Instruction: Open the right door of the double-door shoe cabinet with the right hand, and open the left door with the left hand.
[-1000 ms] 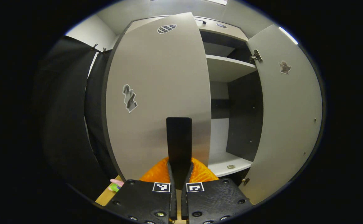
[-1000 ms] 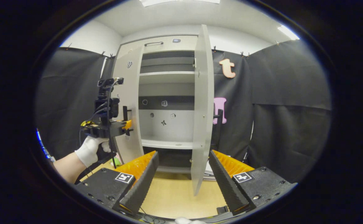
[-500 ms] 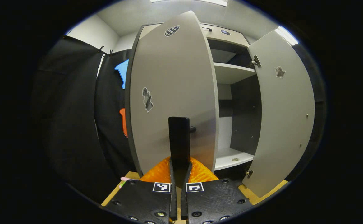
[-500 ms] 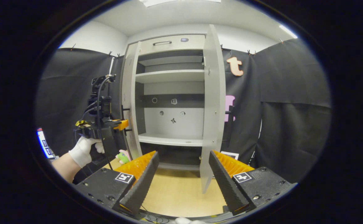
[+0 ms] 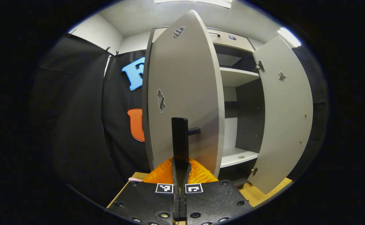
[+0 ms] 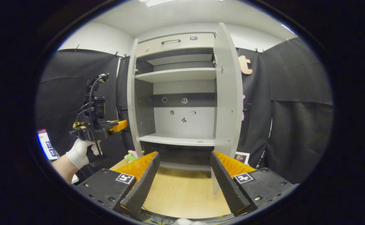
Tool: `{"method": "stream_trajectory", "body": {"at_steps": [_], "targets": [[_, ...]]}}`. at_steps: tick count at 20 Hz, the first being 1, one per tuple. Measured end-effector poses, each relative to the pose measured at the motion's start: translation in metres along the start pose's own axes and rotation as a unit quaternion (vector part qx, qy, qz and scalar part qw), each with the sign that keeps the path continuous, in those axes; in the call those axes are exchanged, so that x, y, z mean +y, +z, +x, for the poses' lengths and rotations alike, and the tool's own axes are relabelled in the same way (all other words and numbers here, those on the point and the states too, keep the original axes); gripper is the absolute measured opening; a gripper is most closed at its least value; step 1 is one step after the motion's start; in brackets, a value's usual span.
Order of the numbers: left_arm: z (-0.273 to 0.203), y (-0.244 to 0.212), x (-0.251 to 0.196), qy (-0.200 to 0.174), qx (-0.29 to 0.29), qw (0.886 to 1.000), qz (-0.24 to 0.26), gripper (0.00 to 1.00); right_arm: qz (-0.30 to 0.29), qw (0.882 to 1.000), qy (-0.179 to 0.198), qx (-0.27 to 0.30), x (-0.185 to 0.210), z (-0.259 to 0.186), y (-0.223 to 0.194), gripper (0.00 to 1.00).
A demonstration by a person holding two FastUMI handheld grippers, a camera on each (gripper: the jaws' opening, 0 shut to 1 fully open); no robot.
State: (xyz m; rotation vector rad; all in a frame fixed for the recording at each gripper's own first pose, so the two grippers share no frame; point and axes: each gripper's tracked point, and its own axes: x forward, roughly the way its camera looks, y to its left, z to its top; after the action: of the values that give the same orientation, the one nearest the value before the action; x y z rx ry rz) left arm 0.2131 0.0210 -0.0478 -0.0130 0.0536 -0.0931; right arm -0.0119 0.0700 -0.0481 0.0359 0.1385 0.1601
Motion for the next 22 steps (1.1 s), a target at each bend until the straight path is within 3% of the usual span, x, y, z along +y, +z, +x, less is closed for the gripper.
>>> {"method": "stream_trajectory", "body": {"at_steps": [8, 14, 17, 18, 19, 21, 22], "targets": [[-0.019, -0.002, 0.045, 0.016, -0.004, 1.000, 0.015, 0.00, -0.001, 1.000, 0.011, -0.002, 0.019, 0.010, 0.004, 1.00], [-0.027, -0.009, 0.115, 0.053, -0.007, 0.998, 0.040, 0.00, 0.002, 0.999, 0.032, -0.001, 0.039, 0.014, 0.005, 0.98], [-0.026, -0.007, 0.127, 0.011, -0.015, 1.000, 0.006, 0.00, 0.000, 0.999, 0.037, -0.004, 0.049, 0.013, 0.009, 0.98], [-0.026, -0.009, 0.128, 0.001, -0.014, 1.000, 0.009, 0.09, -0.002, 0.999, 0.038, -0.004, 0.051, 0.013, 0.009, 1.00], [-0.026, -0.007, 0.127, -0.003, -0.017, 1.000, 0.017, 0.00, -0.005, 0.999, 0.038, -0.004, 0.052, 0.013, 0.009, 1.00], [-0.027, -0.007, 0.129, 0.001, -0.017, 0.999, 0.030, 0.00, -0.006, 0.999, 0.038, -0.001, 0.054, 0.014, 0.008, 1.00], [-0.026, -0.007, 0.128, 0.001, -0.015, 1.000, 0.028, 0.09, -0.005, 0.999, 0.039, 0.000, 0.055, 0.015, 0.007, 1.00]]}}
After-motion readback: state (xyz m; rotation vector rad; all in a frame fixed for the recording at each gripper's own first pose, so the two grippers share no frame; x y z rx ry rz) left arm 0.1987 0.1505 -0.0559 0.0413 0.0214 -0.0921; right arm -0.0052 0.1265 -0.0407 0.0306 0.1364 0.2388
